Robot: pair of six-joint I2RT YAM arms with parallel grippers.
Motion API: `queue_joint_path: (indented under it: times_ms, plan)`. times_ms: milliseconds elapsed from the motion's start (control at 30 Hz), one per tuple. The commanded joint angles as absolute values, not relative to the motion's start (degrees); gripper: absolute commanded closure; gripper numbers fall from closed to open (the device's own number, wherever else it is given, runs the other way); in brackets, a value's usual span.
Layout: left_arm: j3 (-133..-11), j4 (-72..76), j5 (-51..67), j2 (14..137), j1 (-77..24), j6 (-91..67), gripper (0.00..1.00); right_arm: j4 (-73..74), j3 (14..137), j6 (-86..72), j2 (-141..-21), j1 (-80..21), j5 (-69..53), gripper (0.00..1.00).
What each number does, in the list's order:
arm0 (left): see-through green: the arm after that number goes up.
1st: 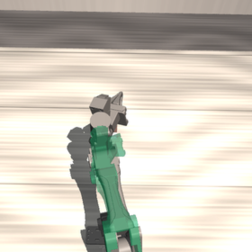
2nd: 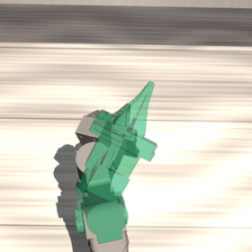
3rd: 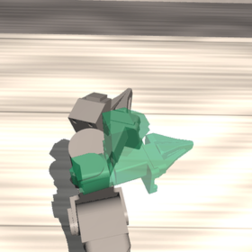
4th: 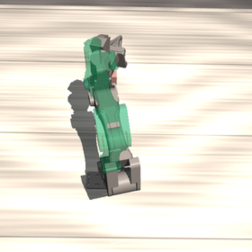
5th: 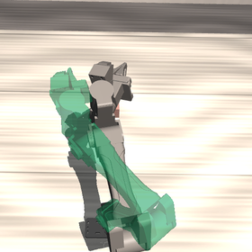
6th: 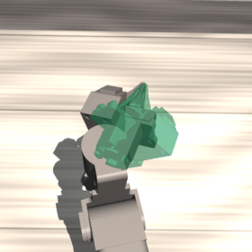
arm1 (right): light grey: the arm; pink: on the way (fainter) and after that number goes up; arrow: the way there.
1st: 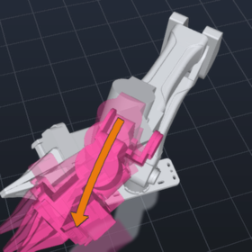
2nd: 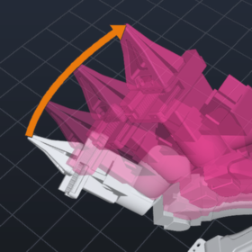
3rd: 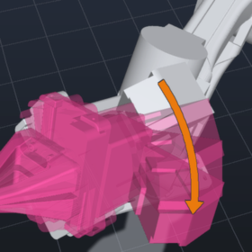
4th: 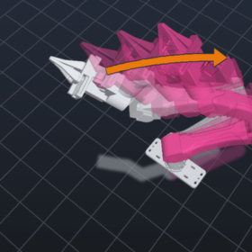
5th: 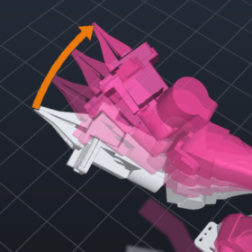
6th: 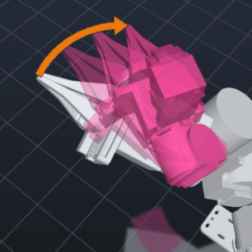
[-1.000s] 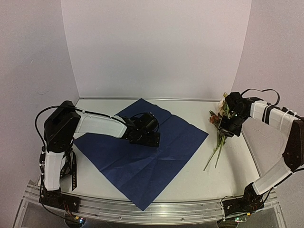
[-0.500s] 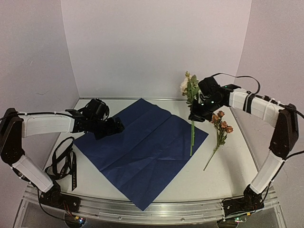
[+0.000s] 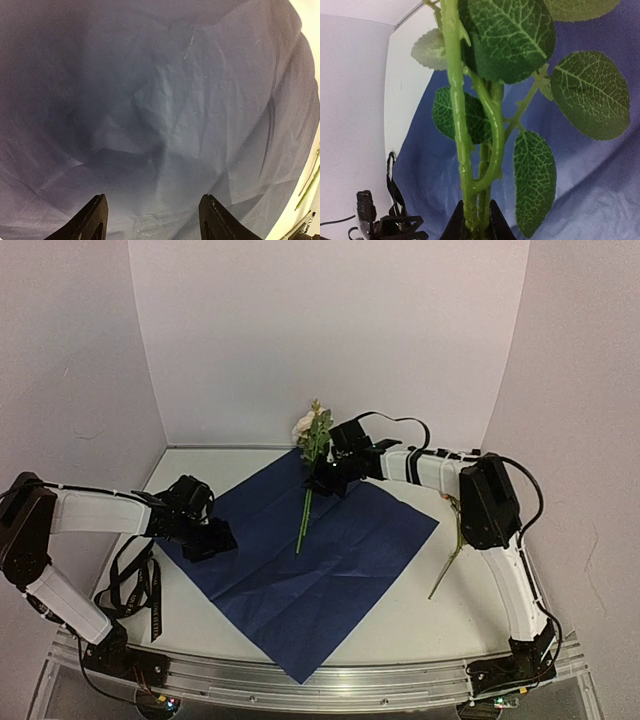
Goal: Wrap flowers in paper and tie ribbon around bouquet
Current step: Place the fake flower on the flattened wrapping paper.
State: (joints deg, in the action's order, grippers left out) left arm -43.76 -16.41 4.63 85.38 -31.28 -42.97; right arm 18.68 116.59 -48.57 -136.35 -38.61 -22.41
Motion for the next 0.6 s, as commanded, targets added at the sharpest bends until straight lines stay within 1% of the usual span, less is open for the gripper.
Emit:
queue_joint_path:
  times_ms: [0, 267, 433, 567]
  plan:
    - [-43.06, -15.11, 5.37, 86.63, -30.13, -41.65, 0.37, 11.0, 123.71, -54.95, -141.14, -38.5, -25.76, 1.0]
    - [-43.52, -15.58, 6.12, 89.74, -28.09, -40.18, 0.37, 10.46, 128.59, -58.83, -146.75, -38.5, -32.83, 1.0]
    - [-43.41, -15.77, 6.5, 91.03, -27.48, -39.57, 0.38, 10.77, 126.51, -58.09, -146.51, -38.42, -36.76, 1.0]
    - [-43.32, -16.09, 6.61, 91.67, -26.65, -38.85, 0.38, 12.39, 127.8, -57.83, -148.05, -38.32, -40.9, 1.0]
